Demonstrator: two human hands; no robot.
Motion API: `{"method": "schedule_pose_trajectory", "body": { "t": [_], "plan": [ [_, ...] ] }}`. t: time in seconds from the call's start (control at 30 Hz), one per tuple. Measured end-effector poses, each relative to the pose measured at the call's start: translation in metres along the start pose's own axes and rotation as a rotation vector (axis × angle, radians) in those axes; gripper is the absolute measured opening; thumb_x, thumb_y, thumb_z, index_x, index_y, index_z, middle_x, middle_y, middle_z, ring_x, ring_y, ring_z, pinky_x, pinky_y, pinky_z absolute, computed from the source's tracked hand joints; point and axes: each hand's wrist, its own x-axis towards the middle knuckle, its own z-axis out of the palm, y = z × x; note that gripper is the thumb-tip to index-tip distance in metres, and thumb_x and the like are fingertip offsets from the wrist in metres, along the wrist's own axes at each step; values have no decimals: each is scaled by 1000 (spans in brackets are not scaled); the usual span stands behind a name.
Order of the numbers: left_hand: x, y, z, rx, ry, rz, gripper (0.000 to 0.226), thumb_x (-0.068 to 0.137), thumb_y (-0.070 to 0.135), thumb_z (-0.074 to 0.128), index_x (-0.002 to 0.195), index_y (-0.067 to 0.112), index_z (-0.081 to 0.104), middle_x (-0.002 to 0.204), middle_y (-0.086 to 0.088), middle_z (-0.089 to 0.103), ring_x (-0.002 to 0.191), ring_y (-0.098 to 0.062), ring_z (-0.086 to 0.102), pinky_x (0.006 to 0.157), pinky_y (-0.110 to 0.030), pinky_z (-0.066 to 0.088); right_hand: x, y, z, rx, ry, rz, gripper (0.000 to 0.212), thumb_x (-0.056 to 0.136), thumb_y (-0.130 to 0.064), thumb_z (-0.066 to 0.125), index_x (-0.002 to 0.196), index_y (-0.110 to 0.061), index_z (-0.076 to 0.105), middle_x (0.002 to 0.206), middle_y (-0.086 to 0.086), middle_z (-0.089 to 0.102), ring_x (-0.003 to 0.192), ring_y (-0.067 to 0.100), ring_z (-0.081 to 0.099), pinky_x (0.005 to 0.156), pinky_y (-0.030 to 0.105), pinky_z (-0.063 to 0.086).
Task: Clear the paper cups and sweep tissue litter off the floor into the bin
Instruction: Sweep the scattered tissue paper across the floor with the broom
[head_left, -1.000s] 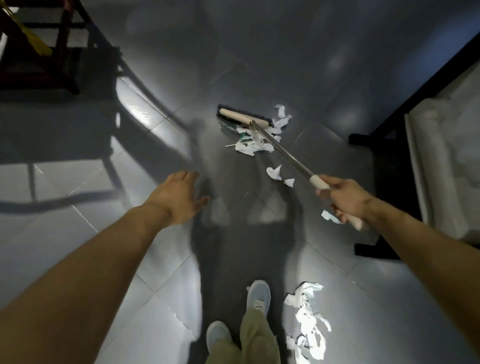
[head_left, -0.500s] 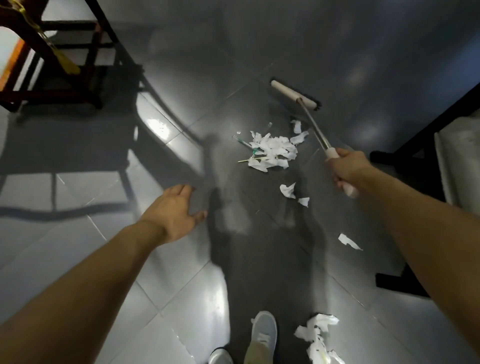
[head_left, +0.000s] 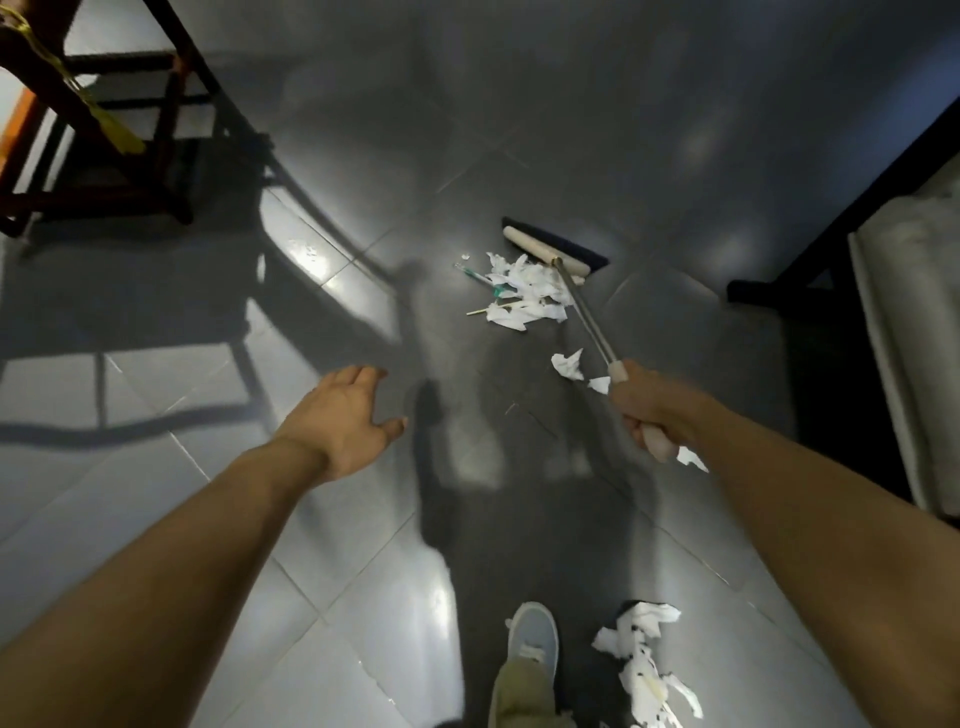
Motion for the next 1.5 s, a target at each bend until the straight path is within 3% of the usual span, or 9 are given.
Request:
{"method": "schedule_pose_trajectory", "body": {
  "t": [0.1,0.17,0.3,0.47,0.63,0.9,1.2,1.37,1.5],
  "plan": [
    [-35,-5,15,4,24,41,65,94,41,50,146,11,26,151,-10,29,139,-26,24,111,-27,20,-33,23,38,28,-8,27,6,93,-6,38,98,-9,38,51,12,46,23,12,41,31,15,32],
    [-65,-15,33,11,14,64,66,93,41,51,146,10,26,151,-10,28,140,-25,24,111,-26,20,-66,38,64,5,6,42,8,92,-7,39,84,-5,41,42,10,47,27,14,43,35,18,36],
    [-131,-39,69,40,-24,100,65,91,42,53,143,9,30,149,-11,32,137,-27,28,112,-31,24,-146,75,116,58,-18,119,17,91,-9,40,107,-14,38,67,16,52,54,24,48,54,32,42],
    [-189,-51,99,56,-46,135,66,92,43,53,143,8,30,147,-13,34,135,-30,31,112,-33,27,-233,123,169,271,-15,117,48,92,-15,39,128,-46,41,78,11,53,47,19,41,42,23,35],
    [-214,-35,112,3,-14,193,63,90,41,56,141,9,34,142,-10,40,132,-27,35,107,-29,28,-263,141,168,339,90,72,52,87,-11,42,127,-42,51,44,1,46,32,16,37,34,20,33],
    [-203,-35,106,-12,-23,105,67,91,43,54,143,7,30,146,-11,35,135,-29,32,111,-31,27,-214,107,117,369,164,-26,50,90,-14,46,131,-40,51,61,7,49,41,17,40,37,20,36],
    [-153,-46,89,-87,5,-96,67,92,40,53,146,11,26,152,-9,28,141,-25,23,114,-28,19,-89,25,51,148,175,-91,28,90,-14,47,112,-8,63,60,8,49,51,23,44,52,28,42],
    [-129,-45,93,-118,-10,-158,67,92,41,53,146,12,26,152,-9,28,141,-25,22,115,-29,18,-49,4,29,31,105,-99,35,92,-9,46,122,6,55,65,6,46,25,4,46,25,12,30],
    [-118,-45,91,-124,-31,-198,68,92,43,51,146,12,26,153,-9,28,141,-26,23,117,-35,20,-32,-6,28,5,64,-96,26,96,-10,38,108,4,58,66,4,42,34,6,49,32,15,37]
  ]
}}
